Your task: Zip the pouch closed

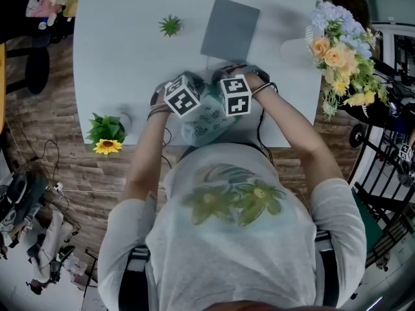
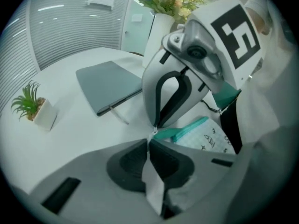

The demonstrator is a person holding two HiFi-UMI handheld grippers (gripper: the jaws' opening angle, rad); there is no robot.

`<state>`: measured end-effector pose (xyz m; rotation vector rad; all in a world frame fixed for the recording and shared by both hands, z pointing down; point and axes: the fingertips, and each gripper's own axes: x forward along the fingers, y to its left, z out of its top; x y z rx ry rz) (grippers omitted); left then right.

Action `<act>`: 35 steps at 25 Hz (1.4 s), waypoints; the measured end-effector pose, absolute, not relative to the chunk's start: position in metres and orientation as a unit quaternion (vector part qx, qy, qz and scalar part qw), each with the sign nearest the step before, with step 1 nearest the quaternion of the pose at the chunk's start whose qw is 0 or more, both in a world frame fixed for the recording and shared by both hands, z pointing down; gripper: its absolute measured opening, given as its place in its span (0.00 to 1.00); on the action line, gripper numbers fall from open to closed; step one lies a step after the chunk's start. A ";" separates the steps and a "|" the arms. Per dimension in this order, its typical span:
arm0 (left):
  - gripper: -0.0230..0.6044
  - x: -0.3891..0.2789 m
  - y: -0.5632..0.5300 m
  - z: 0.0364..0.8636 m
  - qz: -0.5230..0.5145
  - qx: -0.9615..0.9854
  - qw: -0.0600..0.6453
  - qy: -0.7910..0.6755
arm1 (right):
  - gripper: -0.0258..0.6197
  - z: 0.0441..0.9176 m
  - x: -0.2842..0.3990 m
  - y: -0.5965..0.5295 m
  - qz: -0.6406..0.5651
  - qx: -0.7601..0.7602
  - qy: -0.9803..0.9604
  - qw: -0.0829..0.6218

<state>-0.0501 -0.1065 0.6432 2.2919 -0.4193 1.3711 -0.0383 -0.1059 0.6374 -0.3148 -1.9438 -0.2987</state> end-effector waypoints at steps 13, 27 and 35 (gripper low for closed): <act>0.07 -0.051 -0.109 0.646 0.470 0.805 0.281 -0.228 | 0.07 0.634 -0.033 -0.107 -0.027 -0.017 -0.858 0.512; 0.07 -0.052 -0.111 0.646 0.457 0.802 0.285 -0.258 | 0.07 0.629 -0.026 -0.104 -0.025 0.000 -0.854 0.519; 0.07 -0.052 -0.111 0.647 0.455 0.802 0.279 -0.267 | 0.07 0.627 -0.026 -0.100 -0.021 0.005 -0.853 0.521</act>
